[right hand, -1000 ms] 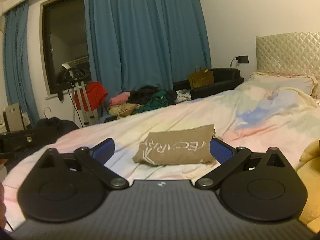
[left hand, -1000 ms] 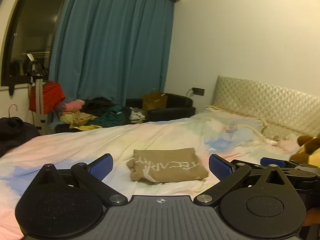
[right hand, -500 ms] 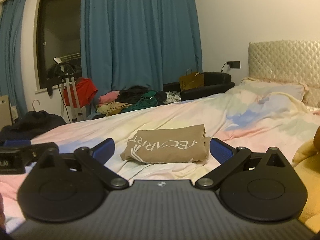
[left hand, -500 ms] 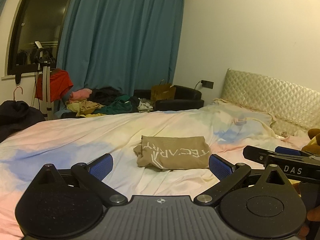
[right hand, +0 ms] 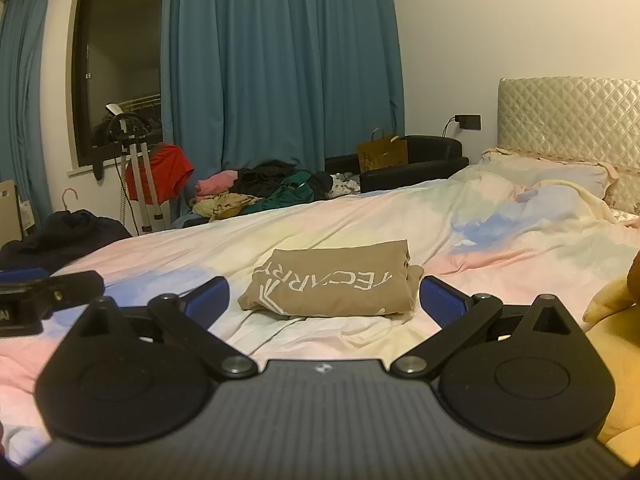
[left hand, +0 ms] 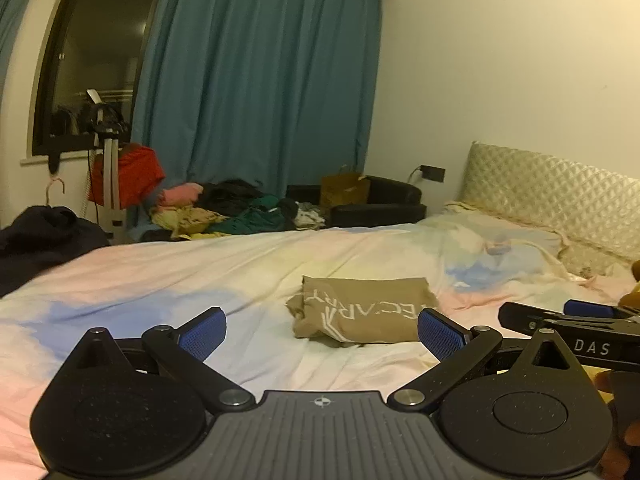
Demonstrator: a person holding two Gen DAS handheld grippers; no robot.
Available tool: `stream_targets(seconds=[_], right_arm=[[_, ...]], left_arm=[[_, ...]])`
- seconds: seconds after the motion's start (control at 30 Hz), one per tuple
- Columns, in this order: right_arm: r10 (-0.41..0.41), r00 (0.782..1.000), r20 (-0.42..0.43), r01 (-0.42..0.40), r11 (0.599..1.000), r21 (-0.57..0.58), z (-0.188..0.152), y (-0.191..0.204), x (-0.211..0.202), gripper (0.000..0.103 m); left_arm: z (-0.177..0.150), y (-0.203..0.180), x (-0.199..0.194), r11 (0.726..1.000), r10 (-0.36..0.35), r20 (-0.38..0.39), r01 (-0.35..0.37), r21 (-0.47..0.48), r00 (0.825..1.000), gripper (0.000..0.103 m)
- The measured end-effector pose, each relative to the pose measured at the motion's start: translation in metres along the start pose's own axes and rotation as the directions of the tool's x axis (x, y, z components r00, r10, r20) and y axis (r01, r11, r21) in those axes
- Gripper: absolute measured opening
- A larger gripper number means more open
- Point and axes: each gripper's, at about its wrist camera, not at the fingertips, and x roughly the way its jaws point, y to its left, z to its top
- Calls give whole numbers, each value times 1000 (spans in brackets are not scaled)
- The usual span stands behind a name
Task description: Fold clothes
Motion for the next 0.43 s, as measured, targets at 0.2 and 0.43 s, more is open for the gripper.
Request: stream_targets(seconds=[0.2,0.43], right_arm=[[-2,1000,-5,2,1000,1,2,0,2,103],[-6,1000,-7,6,1000,-4,2,0,1,103]], left_arm=[[-1,1,1,1000,1,-2,-1,-3,1000,103],[-3,-1,1,1000,-5,-2,5,1,1000,103]])
